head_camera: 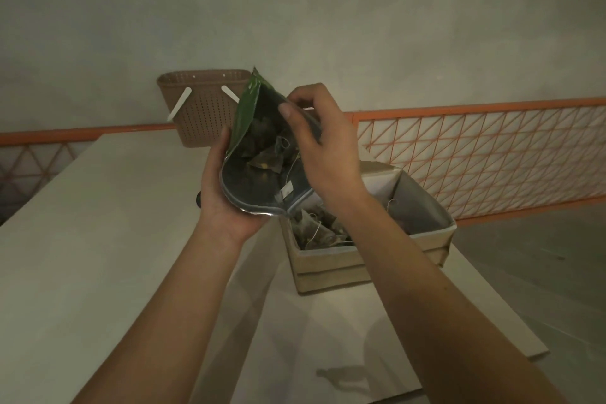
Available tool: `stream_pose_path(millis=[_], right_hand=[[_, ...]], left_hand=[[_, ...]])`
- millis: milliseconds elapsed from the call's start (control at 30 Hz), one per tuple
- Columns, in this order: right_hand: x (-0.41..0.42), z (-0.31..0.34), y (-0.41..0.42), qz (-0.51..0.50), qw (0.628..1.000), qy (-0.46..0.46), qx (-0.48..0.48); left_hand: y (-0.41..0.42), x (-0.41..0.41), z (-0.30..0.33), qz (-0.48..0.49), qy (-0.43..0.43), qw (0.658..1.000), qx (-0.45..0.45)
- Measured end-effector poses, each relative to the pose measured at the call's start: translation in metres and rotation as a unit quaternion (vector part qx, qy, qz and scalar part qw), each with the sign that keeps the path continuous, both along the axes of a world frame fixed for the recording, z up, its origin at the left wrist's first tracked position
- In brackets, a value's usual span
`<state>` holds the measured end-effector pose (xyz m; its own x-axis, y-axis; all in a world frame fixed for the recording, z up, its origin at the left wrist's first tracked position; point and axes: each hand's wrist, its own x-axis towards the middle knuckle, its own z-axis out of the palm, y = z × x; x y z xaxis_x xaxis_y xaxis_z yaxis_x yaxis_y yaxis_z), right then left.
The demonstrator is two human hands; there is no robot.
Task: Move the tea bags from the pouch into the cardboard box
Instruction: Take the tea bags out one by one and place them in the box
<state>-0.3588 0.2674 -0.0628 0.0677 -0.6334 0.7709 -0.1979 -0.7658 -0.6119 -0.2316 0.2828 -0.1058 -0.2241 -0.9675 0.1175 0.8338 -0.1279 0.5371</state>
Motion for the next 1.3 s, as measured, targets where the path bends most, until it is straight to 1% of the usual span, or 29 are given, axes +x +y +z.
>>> stream_pose_path(millis=[67, 167, 233, 333, 400, 467, 533, 633, 767, 867, 1033, 1067, 1133, 1233, 1300], right_hand=[[0.005, 0.0, 0.004, 0.01, 0.999, -0.016, -0.034], [0.009, -0.003, 0.008, 0.028, 0.995, -0.048, -0.08], [0.01, -0.008, 0.004, 0.031, 0.996, -0.055, -0.059], [0.009, -0.019, -0.003, 0.019, 0.999, -0.048, 0.002], [0.008, -0.024, -0.006, 0.012, 0.999, -0.037, 0.017], [0.008, -0.023, -0.005, 0.014, 0.999, -0.037, 0.012], [0.008, -0.017, -0.001, 0.018, 0.999, -0.046, -0.012], [0.007, -0.01, 0.004, 0.021, 0.997, -0.058, -0.052], [0.007, -0.013, 0.002, 0.012, 0.998, -0.059, -0.01], [0.003, -0.019, 0.003, 0.017, 0.999, -0.049, 0.003], [-0.005, -0.031, 0.015, 0.07, 0.996, -0.05, 0.008], [-0.008, -0.036, 0.018, 0.047, 0.998, -0.029, 0.003], [-0.014, -0.047, 0.021, -0.045, 0.998, 0.05, -0.011], [-0.015, -0.058, 0.023, -0.18, 0.968, 0.175, 0.003], [-0.011, -0.062, 0.024, -0.216, 0.952, 0.212, 0.033]], left_hand=[[0.001, 0.002, 0.003, 0.01, 0.013, 1.0, -0.027], [-0.006, 0.006, 0.005, 0.022, 0.008, 0.999, -0.043], [-0.012, 0.006, 0.002, 0.014, 0.003, 0.999, -0.043], [-0.018, 0.005, -0.011, 0.013, -0.009, 1.0, -0.012], [-0.018, 0.004, -0.016, 0.017, -0.013, 1.0, 0.001], [-0.017, 0.004, -0.015, 0.025, -0.009, 1.0, -0.005], [-0.015, 0.005, -0.009, 0.029, 0.002, 0.999, -0.028], [-0.014, 0.006, -0.002, 0.033, -0.009, 0.998, -0.055], [-0.012, 0.004, -0.002, 0.003, -0.015, 1.0, -0.025], [-0.009, 0.003, -0.005, 0.011, -0.015, 1.0, -0.006], [-0.005, 0.003, -0.002, 0.023, -0.021, 1.0, 0.003], [-0.005, 0.004, -0.001, 0.024, -0.023, 0.999, 0.001], [-0.003, 0.004, -0.001, 0.027, -0.025, 0.999, -0.001], [-0.003, 0.003, -0.003, 0.037, -0.029, 0.999, 0.001], [-0.003, 0.001, -0.004, 0.04, -0.028, 0.999, 0.008]])
